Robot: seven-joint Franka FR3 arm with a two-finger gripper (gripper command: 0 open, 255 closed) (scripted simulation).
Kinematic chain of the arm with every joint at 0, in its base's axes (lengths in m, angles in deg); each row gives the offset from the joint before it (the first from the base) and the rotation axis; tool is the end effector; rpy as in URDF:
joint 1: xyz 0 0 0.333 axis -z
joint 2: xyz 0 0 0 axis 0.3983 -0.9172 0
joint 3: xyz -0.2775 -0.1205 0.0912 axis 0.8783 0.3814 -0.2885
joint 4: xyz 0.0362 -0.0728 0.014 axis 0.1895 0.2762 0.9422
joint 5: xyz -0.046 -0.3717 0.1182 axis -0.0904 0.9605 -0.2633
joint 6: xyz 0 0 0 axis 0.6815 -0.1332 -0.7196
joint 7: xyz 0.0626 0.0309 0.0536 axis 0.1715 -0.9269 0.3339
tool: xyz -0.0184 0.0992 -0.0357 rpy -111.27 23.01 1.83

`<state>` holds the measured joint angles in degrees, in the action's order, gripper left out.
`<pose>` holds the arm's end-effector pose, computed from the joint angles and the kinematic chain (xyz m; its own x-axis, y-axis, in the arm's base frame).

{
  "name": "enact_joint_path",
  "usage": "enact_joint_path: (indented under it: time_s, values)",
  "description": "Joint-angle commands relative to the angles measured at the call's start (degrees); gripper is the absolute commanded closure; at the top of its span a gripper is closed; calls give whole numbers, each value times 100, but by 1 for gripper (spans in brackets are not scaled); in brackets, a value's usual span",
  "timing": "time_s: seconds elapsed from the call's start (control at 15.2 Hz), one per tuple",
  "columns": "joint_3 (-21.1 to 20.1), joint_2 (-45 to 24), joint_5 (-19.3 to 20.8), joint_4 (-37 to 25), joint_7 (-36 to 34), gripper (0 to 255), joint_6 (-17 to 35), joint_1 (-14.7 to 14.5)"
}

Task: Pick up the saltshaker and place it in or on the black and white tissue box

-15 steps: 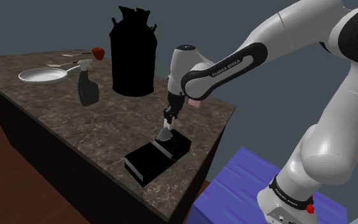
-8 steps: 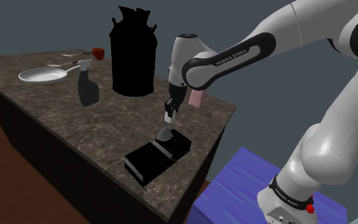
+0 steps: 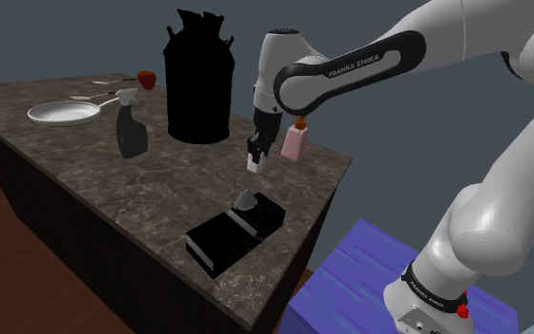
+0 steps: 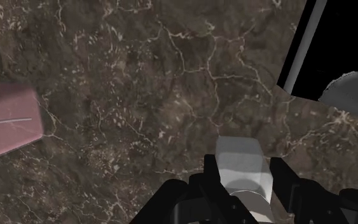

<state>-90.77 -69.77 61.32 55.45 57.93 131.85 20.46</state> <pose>0.5172 0.1255 0.4285 0.9762 0.1975 0.0893 0.1875 -0.9762 0.1088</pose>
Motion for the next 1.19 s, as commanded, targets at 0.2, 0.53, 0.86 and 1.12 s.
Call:
enact_joint_path:
  time_s: [0.2, 0.53, 0.86, 1.12]
  values:
    - [3, 141, -61, -224, 68, 255, -361, -5]
    - [8, 248, -108, -497, 130, 255, -737, -8]
    - [13, 325, -143, -802, 184, 255, -1114, -9]
    - [-193, 579, -202, -624, -160, 255, -1220, -183]
